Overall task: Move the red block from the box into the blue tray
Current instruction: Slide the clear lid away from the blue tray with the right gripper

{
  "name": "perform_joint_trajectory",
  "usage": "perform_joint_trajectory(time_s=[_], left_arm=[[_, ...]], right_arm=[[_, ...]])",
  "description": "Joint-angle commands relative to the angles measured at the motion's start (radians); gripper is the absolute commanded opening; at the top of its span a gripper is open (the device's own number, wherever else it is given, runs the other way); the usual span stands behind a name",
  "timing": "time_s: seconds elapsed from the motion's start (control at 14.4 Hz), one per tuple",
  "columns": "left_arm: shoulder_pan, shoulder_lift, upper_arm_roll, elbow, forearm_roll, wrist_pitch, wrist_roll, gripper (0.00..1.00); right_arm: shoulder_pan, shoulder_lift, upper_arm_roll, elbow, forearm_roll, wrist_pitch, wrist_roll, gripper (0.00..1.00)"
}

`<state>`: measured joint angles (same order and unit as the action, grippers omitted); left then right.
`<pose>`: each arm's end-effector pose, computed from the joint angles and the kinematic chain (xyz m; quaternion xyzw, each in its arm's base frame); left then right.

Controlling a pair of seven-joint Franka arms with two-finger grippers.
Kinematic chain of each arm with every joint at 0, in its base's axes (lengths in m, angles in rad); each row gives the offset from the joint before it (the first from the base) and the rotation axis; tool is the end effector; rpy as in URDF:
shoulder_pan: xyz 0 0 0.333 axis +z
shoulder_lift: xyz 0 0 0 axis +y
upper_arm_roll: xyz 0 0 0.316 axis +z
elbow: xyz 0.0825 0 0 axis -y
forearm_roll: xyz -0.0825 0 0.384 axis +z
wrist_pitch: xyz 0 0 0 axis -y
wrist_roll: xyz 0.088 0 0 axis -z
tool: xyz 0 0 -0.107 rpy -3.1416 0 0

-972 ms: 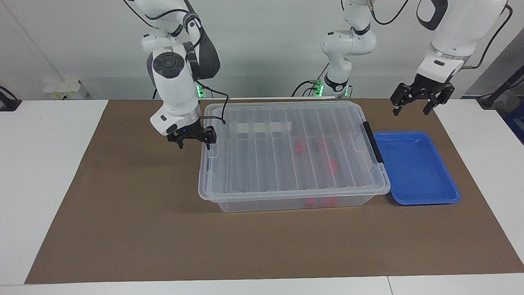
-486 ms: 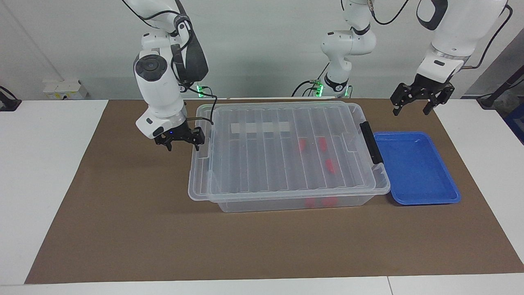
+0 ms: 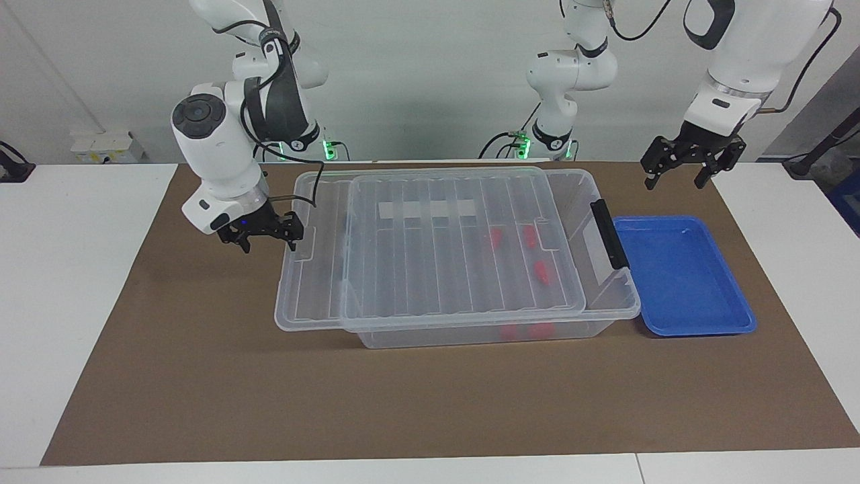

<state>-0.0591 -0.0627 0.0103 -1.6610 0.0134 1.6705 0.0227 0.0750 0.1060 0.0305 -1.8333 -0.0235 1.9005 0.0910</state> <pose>0.5436 -0.0251 0.6251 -0.9987 0.0361 -0.0362 0.0059 0.5842 0.0596 0.4668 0.9997 0.0112 -0.0183 0.0113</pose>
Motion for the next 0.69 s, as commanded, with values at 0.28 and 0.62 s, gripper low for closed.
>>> perform_joint_trajectory(time_s=[0.28, 0.62], left_arm=[[-0.001, -0.017, 0.005, -0.011, -0.015, -0.012, -0.006, 1.00], [-0.001, -0.017, 0.005, -0.011, -0.015, -0.012, -0.007, 1.00]], right_arm=[[-0.055, -0.034, 0.009, -0.035, 0.004, 0.009, -0.039, 0.97], [-0.109, -0.037, 0.008, -0.050, 0.004, 0.017, -0.105, 0.98]])
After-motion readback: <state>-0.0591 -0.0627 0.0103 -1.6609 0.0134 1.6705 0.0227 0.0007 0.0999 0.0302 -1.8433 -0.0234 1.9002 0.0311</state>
